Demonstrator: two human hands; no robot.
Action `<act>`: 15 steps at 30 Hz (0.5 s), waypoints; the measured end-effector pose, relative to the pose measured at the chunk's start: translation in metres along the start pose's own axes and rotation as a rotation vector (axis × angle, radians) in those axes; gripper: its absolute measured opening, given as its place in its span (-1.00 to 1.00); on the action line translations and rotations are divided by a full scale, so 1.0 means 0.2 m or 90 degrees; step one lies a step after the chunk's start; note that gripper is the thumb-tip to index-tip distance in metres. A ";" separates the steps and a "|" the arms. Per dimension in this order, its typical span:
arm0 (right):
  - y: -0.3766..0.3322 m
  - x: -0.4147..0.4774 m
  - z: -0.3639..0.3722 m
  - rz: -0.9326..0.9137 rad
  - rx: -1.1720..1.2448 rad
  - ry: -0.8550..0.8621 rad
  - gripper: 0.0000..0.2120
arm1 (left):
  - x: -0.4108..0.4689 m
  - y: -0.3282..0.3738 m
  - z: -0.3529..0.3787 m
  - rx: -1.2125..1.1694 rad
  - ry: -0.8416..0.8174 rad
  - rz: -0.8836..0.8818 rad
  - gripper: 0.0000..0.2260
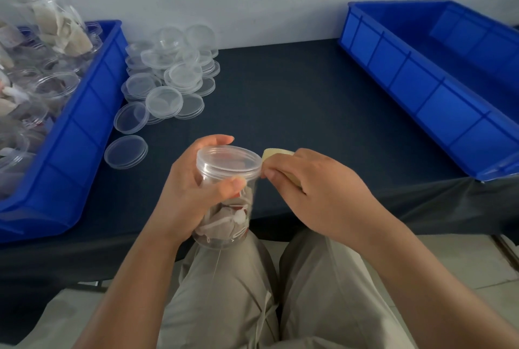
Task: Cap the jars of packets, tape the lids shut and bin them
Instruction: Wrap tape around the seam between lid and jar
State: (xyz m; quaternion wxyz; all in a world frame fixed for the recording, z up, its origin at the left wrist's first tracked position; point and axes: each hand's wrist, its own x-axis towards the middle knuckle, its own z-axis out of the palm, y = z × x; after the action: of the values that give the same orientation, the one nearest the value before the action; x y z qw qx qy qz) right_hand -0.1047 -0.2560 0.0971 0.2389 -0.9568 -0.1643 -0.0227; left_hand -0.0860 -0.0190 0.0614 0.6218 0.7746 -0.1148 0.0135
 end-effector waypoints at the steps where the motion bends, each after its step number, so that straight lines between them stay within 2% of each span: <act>1: 0.01 0.01 0.01 0.005 -0.009 0.002 -0.73 | 0.00 0.01 0.01 0.056 0.009 0.015 -0.36; 4: 0.04 0.04 0.06 0.024 -0.019 -0.002 -0.76 | -0.01 0.04 0.06 0.228 0.058 0.085 -0.34; 6: 0.05 0.05 0.10 0.035 -0.012 0.002 -0.75 | -0.02 0.05 0.09 0.283 0.082 0.118 -0.33; 10: 0.04 0.09 0.13 0.040 -0.040 0.037 -0.75 | -0.02 0.03 0.09 0.228 0.121 0.091 -0.35; 15: 0.02 0.19 0.15 0.063 -0.047 0.042 -0.74 | 0.01 0.04 0.06 0.258 0.136 0.110 -0.39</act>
State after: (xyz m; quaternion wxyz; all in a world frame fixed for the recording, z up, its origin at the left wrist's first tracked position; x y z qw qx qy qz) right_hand -0.0685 -0.2338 0.0724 0.2098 -0.9705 -0.1083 -0.0483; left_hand -0.0878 -0.0322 0.0663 0.4588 0.8651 -0.1091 0.1708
